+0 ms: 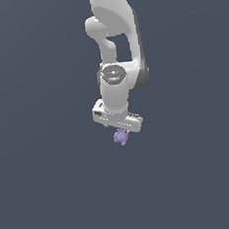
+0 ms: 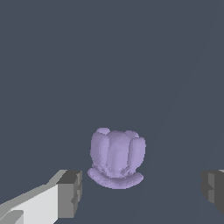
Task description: Pick up the object and move it to a goal position.
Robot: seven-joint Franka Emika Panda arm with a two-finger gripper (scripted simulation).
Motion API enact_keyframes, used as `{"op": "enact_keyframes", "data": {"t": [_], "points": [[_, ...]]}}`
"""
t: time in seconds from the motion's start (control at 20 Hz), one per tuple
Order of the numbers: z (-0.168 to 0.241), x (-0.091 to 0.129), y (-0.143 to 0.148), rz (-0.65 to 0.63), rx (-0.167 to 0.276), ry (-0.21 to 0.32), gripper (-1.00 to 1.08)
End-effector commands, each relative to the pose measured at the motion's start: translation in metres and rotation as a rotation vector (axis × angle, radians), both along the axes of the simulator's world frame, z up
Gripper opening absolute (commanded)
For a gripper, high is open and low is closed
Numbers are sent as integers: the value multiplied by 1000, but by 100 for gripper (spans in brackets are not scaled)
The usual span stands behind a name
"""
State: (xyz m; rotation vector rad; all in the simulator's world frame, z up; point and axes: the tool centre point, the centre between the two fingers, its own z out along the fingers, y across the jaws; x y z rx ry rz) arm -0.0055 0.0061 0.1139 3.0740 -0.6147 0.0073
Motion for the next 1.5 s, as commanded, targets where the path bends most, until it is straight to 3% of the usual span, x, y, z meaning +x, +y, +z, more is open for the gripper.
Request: {"op": "enact_keyframes", "data": {"t": [0.0,0.45,1.45], "points": [[-8,-1,6,-42,3,0,100],[-24,-4,17,-114,8,3,100],[-74,-5,18,-116,8,3,100]]}}
